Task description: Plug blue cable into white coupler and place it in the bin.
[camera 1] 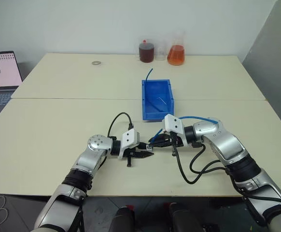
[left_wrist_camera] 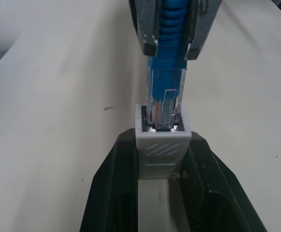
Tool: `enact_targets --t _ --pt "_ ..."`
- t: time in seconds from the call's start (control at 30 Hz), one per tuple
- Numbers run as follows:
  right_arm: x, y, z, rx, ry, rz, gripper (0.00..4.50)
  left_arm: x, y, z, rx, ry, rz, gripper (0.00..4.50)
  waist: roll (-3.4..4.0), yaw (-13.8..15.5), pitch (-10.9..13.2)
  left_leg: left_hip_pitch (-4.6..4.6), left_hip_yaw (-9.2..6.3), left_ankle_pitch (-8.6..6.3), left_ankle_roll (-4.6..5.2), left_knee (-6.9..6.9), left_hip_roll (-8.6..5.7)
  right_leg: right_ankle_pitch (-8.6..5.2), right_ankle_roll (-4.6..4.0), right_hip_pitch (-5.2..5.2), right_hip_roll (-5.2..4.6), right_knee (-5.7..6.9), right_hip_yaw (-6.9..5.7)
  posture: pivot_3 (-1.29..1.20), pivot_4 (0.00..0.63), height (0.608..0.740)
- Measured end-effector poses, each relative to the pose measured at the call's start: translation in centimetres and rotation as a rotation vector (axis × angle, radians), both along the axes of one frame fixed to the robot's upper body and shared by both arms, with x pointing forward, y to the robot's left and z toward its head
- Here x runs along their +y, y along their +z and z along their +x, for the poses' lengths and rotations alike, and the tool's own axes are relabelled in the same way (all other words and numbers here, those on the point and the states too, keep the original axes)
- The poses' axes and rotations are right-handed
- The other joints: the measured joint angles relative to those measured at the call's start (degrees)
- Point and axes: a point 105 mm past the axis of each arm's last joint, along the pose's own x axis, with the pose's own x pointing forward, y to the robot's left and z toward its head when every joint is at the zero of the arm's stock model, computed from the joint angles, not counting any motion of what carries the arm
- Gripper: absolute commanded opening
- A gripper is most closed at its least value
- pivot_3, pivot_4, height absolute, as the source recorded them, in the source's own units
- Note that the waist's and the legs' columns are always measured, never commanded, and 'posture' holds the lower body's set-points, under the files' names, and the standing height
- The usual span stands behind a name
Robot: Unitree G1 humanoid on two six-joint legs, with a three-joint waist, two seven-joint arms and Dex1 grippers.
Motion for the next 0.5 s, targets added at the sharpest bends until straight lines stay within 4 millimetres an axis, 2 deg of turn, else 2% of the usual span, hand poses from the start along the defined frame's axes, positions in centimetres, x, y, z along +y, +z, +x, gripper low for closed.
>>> enact_targets --t 0.13,0.5 --pt "1.1 -0.6 0.4 -0.012 -0.005 0.0 0.07 0.3 -0.1 0.1 0.003 0.009 0.011 0.78 0.0 -0.7 0.0 0.38 0.0 0.0 0.0 -0.07 0.02 -0.16 0.2 0.32 0.02 -0.01 0.02 0.0 0.15 0.74" --pt "1.3 -1.1 0.5 -0.057 0.025 -0.016 0.07 0.5 -0.2 0.2 0.01 0.025 0.015 0.78 0.0 -1.0 -0.1 0.5 -0.01 0.0 0.01 -0.06 0.02 -0.16 0.21 0.4 0.04 0.0 0.03 0.0 0.15 0.74"
